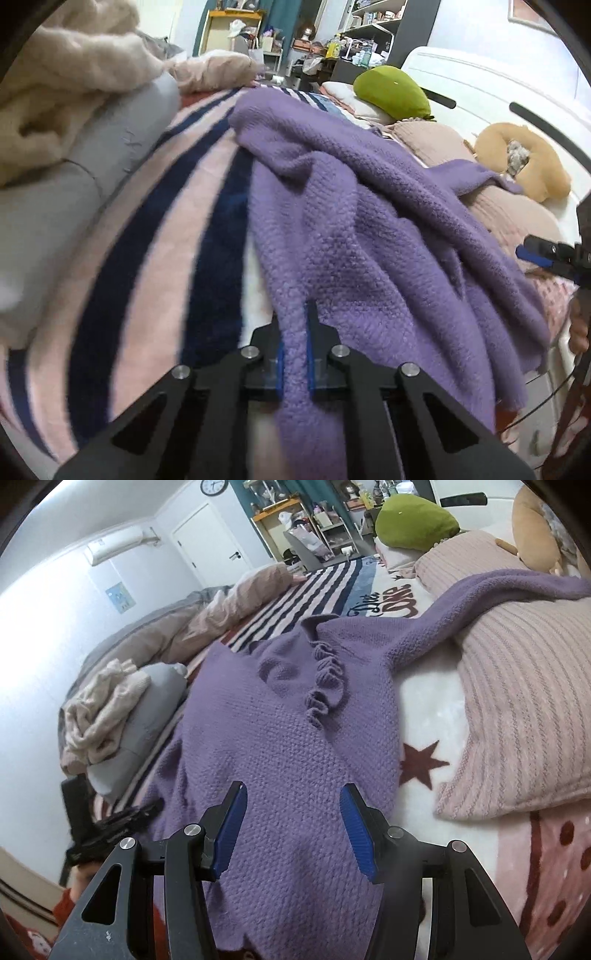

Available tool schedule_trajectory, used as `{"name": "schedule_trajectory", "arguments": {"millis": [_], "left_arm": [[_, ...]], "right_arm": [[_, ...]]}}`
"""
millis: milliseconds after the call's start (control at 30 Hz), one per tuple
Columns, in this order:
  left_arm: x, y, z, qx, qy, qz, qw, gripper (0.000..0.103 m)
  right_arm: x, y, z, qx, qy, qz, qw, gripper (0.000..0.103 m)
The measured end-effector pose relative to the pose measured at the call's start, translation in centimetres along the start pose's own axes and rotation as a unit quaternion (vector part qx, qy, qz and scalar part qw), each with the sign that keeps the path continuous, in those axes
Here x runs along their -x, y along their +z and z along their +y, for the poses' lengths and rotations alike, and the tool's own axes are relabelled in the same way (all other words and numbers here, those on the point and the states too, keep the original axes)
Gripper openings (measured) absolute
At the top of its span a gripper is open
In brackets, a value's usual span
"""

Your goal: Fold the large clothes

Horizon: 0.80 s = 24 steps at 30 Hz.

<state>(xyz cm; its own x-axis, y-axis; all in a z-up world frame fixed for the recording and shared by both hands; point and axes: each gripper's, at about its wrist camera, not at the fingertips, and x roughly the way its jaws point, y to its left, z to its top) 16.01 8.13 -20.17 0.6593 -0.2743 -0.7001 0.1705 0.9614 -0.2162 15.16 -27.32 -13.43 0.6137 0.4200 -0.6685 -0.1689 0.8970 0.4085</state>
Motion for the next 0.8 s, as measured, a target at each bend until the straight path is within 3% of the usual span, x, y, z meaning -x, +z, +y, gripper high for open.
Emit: {"name": "schedule_trajectory", "arguments": {"millis": [300,433,600,700,800], "left_arm": [[2.2,-1.3,2.0,0.018,0.025,0.001,0.9995,0.006],[4.5,-0.2,1.2,0.008,-0.007,-0.024,0.9997,0.042],[7.1,3.3,-2.1,-0.030,-0.017,-0.068,0.9971,0.053],[8.3,5.8,-4.5,-0.044,-0.028,-0.096,0.9940,0.064],[9.2,7.6,-6.2,-0.051,-0.035,-0.116,0.9914,0.074]], "right_arm": [[-0.4,1.3,-0.2,0.000,-0.006,-0.003,1.000,0.049],[2.2,2.2,-1.9,-0.012,-0.026,-0.030,0.999,0.049],[8.5,4.8,-6.1,-0.018,-0.101,-0.092,0.990,0.062],[12.8,7.2,-10.3,-0.037,-0.146,-0.132,0.980,0.065],[15.5,9.2,-14.1,-0.063,-0.174,-0.155,0.970,0.074]]}}
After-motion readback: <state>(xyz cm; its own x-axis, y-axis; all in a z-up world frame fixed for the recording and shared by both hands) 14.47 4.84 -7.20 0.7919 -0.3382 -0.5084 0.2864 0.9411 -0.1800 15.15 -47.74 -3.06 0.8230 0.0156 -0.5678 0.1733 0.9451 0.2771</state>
